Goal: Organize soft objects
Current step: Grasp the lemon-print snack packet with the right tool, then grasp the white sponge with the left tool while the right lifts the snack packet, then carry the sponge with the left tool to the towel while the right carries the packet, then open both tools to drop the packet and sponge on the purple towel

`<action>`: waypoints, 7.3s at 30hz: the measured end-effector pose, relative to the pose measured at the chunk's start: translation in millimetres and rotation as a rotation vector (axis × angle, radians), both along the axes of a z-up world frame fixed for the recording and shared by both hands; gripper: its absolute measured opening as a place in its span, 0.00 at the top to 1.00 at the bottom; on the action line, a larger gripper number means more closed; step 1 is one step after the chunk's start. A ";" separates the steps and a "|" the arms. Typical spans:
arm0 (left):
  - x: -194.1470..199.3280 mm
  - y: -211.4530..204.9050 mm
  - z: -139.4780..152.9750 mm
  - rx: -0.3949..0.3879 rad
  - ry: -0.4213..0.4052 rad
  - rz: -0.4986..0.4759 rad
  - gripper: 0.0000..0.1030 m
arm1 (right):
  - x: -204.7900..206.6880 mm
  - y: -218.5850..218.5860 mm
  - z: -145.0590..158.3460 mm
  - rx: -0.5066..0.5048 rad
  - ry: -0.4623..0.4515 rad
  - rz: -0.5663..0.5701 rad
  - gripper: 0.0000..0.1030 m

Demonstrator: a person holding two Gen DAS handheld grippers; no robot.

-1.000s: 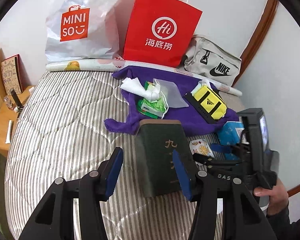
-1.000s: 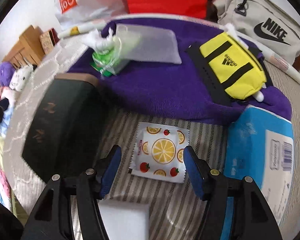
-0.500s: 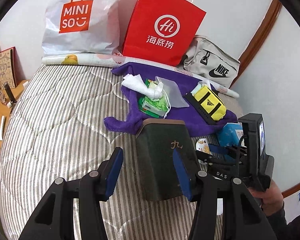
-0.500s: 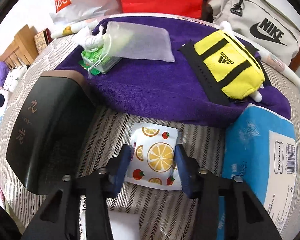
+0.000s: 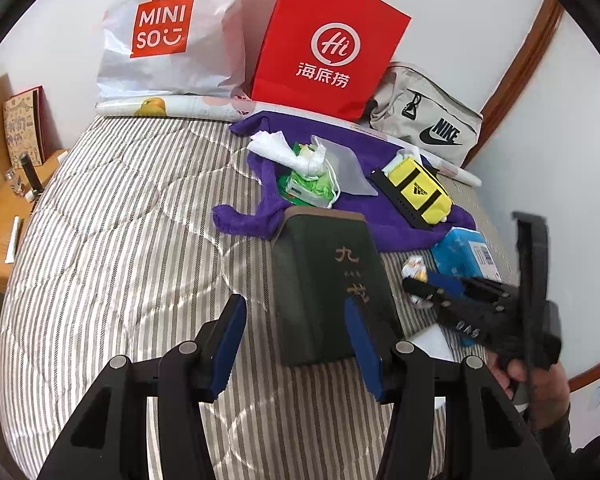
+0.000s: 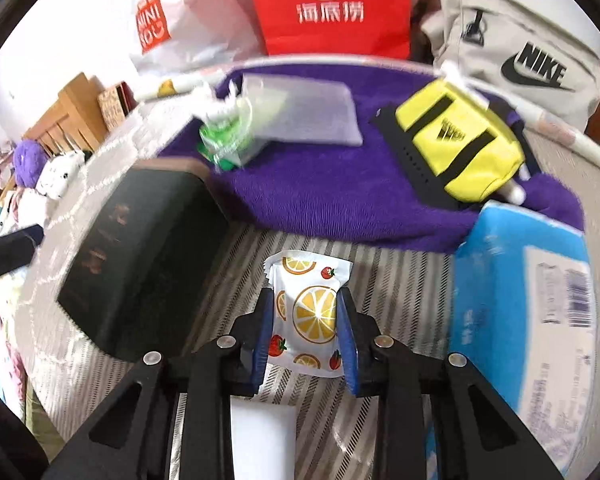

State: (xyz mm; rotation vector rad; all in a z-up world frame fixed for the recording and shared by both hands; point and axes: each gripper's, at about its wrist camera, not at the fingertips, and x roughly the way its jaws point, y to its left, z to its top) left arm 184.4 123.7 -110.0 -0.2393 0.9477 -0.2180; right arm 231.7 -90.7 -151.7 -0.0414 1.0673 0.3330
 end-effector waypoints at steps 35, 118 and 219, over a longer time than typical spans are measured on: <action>-27.9 -183.4 -53.3 0.119 0.173 -0.100 0.36 | -144.6 -143.4 15.1 0.103 -0.080 -0.071 0.70; -21.6 -67.8 65.8 0.148 -0.065 -0.010 0.44 | -52.5 -95.8 97.6 0.118 -0.158 -0.008 0.69; 180.8 -91.1 -9.8 0.170 0.169 -0.099 0.19 | 97.7 -89.4 50.0 0.077 0.011 -0.029 0.34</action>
